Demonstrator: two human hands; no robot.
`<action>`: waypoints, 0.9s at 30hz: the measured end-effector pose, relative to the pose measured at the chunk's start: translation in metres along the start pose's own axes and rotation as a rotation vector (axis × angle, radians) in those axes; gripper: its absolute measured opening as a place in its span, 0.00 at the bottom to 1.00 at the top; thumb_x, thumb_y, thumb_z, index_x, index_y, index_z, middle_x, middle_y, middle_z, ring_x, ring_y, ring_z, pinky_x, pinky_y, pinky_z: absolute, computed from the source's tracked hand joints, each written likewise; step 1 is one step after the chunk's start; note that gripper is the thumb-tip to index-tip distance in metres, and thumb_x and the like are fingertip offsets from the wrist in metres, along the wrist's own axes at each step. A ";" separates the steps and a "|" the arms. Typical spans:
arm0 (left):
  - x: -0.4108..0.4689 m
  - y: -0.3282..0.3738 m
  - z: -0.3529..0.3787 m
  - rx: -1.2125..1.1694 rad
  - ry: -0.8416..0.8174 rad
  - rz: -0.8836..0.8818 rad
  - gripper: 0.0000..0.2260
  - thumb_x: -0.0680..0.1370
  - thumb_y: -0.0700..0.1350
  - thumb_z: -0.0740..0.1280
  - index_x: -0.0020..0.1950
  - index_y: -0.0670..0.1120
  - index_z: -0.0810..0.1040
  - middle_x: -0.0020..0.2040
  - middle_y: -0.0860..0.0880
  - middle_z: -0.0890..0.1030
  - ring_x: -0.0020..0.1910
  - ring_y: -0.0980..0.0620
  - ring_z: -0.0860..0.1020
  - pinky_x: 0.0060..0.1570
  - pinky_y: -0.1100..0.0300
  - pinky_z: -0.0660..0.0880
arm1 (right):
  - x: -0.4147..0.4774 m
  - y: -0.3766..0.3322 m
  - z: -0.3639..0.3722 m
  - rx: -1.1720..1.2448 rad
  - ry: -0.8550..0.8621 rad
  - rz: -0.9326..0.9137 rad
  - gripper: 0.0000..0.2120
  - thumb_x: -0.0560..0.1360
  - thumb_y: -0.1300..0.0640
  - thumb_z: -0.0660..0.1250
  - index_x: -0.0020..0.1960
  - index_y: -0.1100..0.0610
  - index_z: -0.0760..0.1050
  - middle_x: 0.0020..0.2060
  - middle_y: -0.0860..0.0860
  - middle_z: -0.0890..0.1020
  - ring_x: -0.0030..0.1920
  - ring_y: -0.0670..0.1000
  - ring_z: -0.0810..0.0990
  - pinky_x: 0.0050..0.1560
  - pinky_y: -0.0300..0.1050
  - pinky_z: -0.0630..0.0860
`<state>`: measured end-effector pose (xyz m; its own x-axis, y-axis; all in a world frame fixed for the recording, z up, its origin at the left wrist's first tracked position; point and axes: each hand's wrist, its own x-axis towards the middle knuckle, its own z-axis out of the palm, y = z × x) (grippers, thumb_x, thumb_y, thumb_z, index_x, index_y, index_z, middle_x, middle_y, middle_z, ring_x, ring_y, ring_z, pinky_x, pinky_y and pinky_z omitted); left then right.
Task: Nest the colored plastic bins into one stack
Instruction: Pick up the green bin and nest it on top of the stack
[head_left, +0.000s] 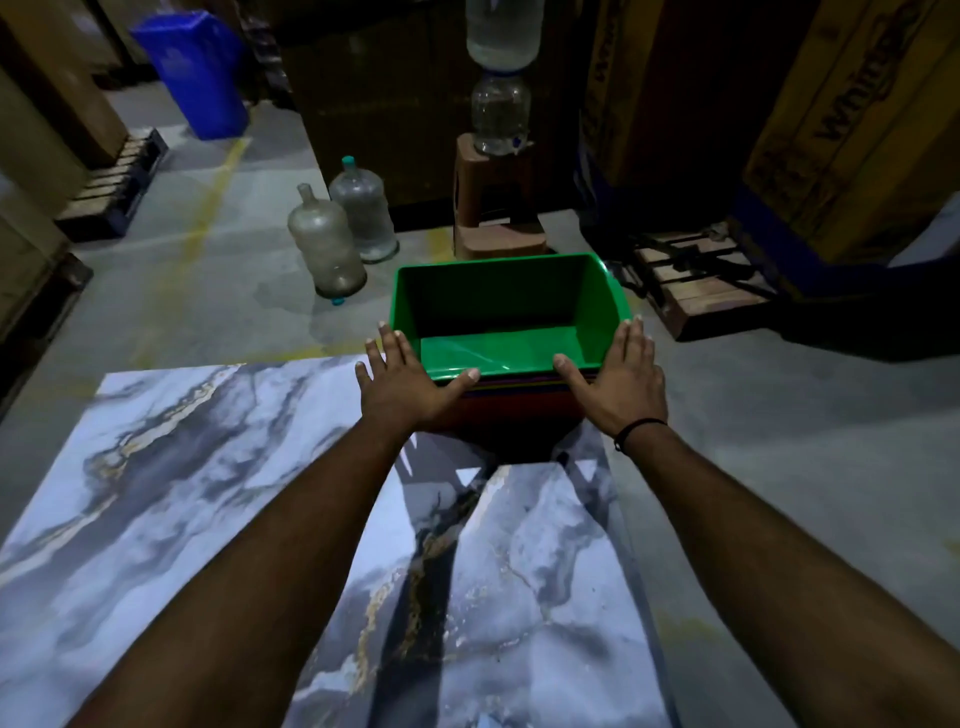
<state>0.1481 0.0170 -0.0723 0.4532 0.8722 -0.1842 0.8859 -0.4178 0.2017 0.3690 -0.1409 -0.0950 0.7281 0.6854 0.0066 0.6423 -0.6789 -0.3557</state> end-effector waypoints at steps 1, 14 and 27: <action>0.001 0.001 -0.001 -0.009 -0.010 -0.006 0.59 0.68 0.82 0.51 0.83 0.41 0.41 0.83 0.43 0.37 0.82 0.40 0.40 0.78 0.39 0.44 | 0.001 0.000 -0.001 0.000 -0.010 0.008 0.55 0.72 0.22 0.50 0.82 0.61 0.43 0.82 0.57 0.46 0.81 0.60 0.48 0.76 0.61 0.56; 0.007 0.003 -0.005 -0.050 -0.081 -0.043 0.59 0.66 0.83 0.52 0.83 0.44 0.41 0.83 0.46 0.35 0.82 0.37 0.40 0.78 0.38 0.44 | 0.005 -0.002 0.003 0.142 -0.015 0.006 0.57 0.71 0.22 0.56 0.82 0.59 0.40 0.82 0.53 0.43 0.75 0.60 0.67 0.68 0.54 0.71; 0.008 0.000 -0.002 -0.040 -0.074 -0.026 0.57 0.69 0.82 0.50 0.83 0.44 0.42 0.83 0.44 0.35 0.81 0.34 0.42 0.78 0.37 0.46 | 0.001 -0.002 0.000 0.114 -0.027 -0.002 0.54 0.73 0.24 0.53 0.82 0.61 0.40 0.82 0.56 0.43 0.73 0.63 0.68 0.67 0.56 0.71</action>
<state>0.1514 0.0246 -0.0723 0.4375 0.8606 -0.2605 0.8935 -0.3833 0.2341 0.3685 -0.1389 -0.0937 0.7195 0.6943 -0.0170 0.6109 -0.6444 -0.4599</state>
